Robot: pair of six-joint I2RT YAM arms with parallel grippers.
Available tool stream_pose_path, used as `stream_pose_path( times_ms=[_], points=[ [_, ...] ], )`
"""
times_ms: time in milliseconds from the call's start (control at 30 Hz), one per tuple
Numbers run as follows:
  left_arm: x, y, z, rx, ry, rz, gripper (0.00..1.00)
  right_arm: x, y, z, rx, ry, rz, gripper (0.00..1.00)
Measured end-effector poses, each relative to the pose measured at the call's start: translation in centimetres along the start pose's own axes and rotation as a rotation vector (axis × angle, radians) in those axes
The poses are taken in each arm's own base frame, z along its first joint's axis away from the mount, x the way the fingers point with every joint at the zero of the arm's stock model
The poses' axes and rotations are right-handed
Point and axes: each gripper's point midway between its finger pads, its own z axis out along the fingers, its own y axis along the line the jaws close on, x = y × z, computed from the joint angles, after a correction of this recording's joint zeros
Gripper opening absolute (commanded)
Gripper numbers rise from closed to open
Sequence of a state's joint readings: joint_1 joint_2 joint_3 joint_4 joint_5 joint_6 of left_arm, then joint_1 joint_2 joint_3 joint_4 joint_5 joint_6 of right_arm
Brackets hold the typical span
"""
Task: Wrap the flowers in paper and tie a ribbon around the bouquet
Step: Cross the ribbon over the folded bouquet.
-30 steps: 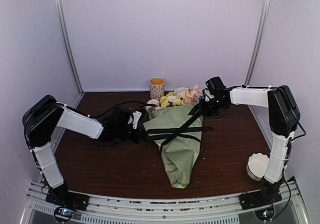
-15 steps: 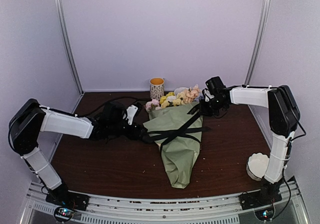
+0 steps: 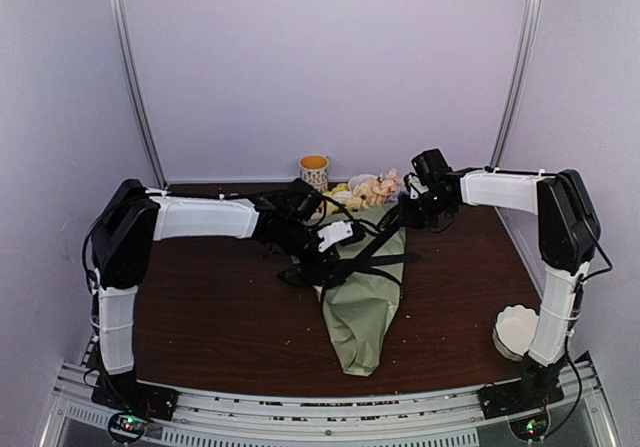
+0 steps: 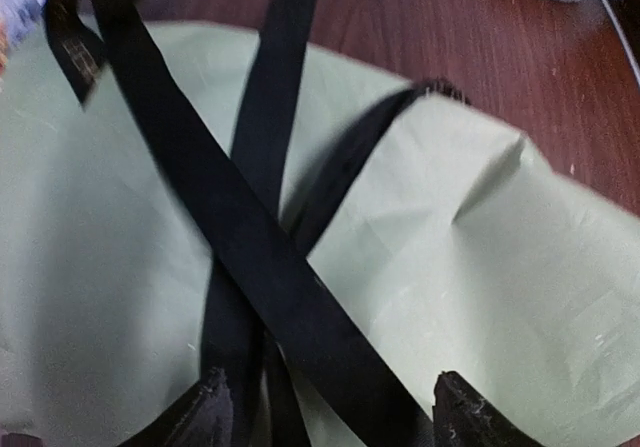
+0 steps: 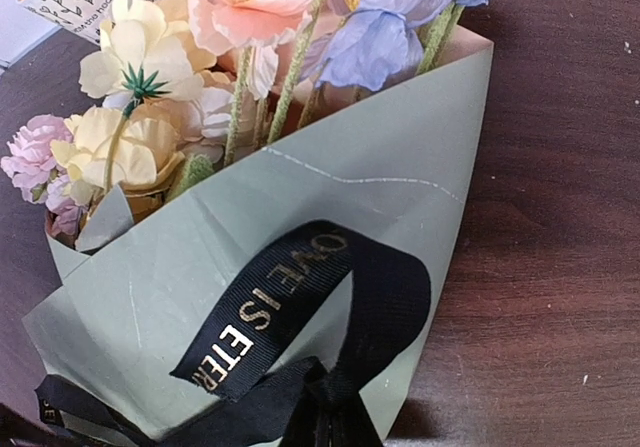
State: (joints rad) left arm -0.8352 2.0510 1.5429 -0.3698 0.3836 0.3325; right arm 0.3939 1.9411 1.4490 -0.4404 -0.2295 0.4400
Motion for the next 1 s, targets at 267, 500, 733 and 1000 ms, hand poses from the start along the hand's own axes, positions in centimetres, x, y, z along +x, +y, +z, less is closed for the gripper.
stream_pose_path(
  times_ms=[267,500,733,1000],
  points=[
    [5.7,-0.7,2.6,0.068,0.183,-0.050,0.39,0.2,0.0,0.0,0.000,0.007,0.001,0.00],
    [5.7,0.2,2.4,0.010,0.181,-0.036,0.00,0.2,0.1,-0.3,-0.003,0.008,0.001,0.00],
    [4.7,0.3,1.0,-0.019,0.147,-0.022,0.00,0.4,1.9,-1.7,-0.062,0.004,-0.027,0.00],
    [0.9,-0.8,-2.7,-0.026,-0.008,0.011,0.00,4.3,5.6,-2.7,-0.175,0.063,-0.148,0.00]
  ],
)
